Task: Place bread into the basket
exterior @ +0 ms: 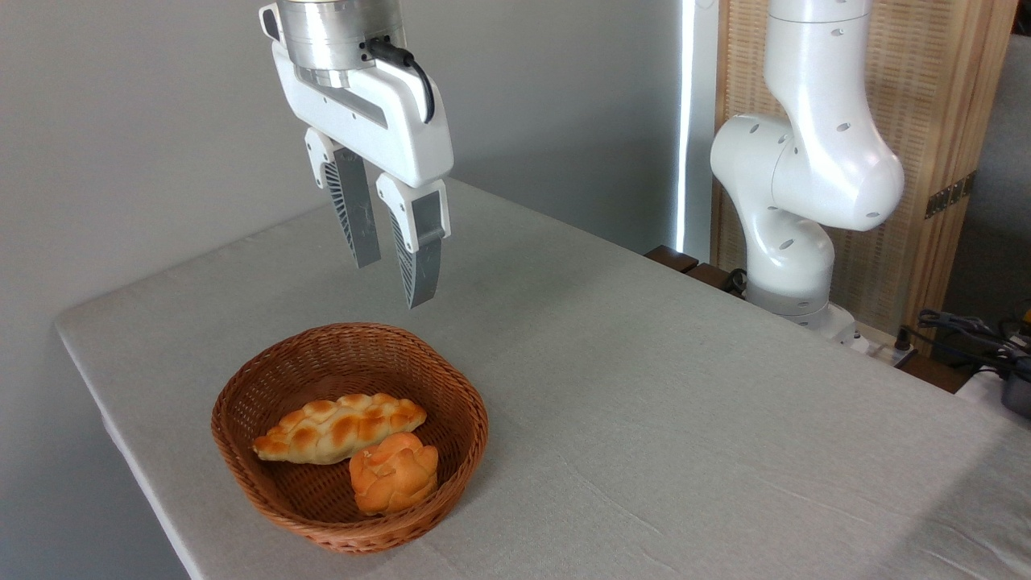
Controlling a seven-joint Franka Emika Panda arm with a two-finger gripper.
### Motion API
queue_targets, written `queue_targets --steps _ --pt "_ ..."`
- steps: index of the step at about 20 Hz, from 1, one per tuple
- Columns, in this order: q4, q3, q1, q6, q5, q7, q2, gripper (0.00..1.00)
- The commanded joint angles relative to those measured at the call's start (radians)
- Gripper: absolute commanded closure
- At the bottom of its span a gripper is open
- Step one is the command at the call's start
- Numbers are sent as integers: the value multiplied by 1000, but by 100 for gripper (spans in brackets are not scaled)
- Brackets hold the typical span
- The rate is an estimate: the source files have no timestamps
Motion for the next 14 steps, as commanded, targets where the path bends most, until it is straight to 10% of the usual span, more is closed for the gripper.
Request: queue_targets --steps 1,14 --pt "22 -14 18 -26 14 -2 10 0" --pt "23 -14 18 -50 70 1 7 0"
